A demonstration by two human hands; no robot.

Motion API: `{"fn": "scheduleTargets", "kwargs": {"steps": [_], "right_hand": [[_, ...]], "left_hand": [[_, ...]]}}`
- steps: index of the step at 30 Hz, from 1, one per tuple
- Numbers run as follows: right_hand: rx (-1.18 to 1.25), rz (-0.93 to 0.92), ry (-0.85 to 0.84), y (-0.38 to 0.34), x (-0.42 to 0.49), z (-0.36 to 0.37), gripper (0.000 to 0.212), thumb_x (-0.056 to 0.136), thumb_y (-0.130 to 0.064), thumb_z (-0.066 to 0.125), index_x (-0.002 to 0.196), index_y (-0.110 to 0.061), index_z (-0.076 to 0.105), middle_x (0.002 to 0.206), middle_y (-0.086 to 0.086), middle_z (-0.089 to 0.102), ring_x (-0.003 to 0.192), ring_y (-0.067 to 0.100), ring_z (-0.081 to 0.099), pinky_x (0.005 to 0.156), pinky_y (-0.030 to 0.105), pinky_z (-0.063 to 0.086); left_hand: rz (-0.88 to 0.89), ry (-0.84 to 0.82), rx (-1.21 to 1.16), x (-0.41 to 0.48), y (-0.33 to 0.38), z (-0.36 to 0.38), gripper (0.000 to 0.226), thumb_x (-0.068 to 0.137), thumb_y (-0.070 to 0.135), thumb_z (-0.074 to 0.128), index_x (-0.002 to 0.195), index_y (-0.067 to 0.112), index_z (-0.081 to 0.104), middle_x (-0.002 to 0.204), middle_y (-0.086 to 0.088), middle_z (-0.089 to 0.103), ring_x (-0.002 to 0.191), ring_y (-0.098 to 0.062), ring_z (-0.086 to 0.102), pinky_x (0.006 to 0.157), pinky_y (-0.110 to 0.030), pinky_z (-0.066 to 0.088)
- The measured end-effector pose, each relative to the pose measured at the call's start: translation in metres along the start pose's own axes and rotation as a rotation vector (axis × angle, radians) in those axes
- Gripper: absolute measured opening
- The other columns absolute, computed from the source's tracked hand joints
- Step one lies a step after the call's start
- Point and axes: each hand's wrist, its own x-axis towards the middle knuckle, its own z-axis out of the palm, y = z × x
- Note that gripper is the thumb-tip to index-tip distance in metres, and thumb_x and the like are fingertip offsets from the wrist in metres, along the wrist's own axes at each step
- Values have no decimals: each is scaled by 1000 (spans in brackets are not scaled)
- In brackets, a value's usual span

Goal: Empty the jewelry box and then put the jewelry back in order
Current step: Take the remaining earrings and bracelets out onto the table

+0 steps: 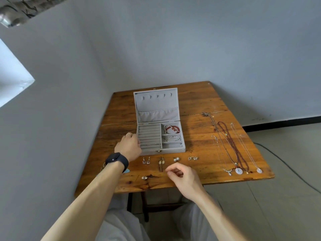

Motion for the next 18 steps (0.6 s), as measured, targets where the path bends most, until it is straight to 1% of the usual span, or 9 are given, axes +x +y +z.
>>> {"fn": "scheduleTargets", "kwargs": {"steps": [3,5,7,9,11,12,14,16,18], "right_hand": [[-16,-15,32,2,-3,3,18,94,-26,67,98,-44,68,95,-30,68,98,-9,61,75,4,46],[-44,-16,52,2,-4,7,19,94,-25,69,104,-40,65,91,-24,69,96,-9,62,75,5,48],[-119,-44,79,3,-6,9,18,93,-24,70,106,-35,66,89,-22,68,93,-9,62,75,4,47],[-238,-124,111,1,-6,14,14,92,-21,71,102,-31,71,88,-23,66,87,-4,61,72,6,44],[-348,-186,131,-1,-6,16,12,90,-20,72,98,-29,74,90,-20,66,83,1,54,72,13,40],[-380,-189,132,-1,-6,17,12,90,-21,73,97,-29,76,93,-16,67,85,5,53,75,20,39],[-389,-154,129,-2,-4,18,10,89,-25,75,96,-31,78,97,-14,65,90,10,53,81,25,35],[-357,-102,116,-4,-3,17,11,88,-28,76,96,-34,78,96,-16,62,92,8,52,83,27,37],[-342,-64,93,-6,-1,15,11,87,-29,76,95,-36,78,92,-21,59,87,1,48,83,27,40]], "left_hand": [[81,227,-310,-37,0,10,5,96,20,59,98,24,58,110,6,56,103,-13,56,83,-34,54],[175,294,-372,-69,5,22,5,94,20,63,96,24,61,114,9,57,108,-10,54,88,-30,51],[243,291,-323,-94,12,37,4,91,24,66,94,26,65,123,10,57,114,-9,53,94,-31,48],[257,255,-268,-109,18,50,3,91,26,68,94,27,68,136,9,52,124,-12,49,99,-35,46],[245,228,-237,-115,21,58,4,92,28,67,95,27,70,147,9,45,135,-13,40,107,-36,37],[234,220,-228,-115,22,60,6,93,29,66,95,28,71,151,10,42,139,-12,34,110,-35,32],[219,211,-223,-115,24,63,9,93,31,65,96,29,72,154,10,39,144,-13,28,115,-35,25],[207,203,-231,-113,25,64,10,91,32,65,95,30,74,154,10,39,145,-13,26,116,-36,23],[189,189,-244,-113,25,63,9,90,34,66,93,32,75,154,10,39,145,-14,25,116,-38,23]]}}
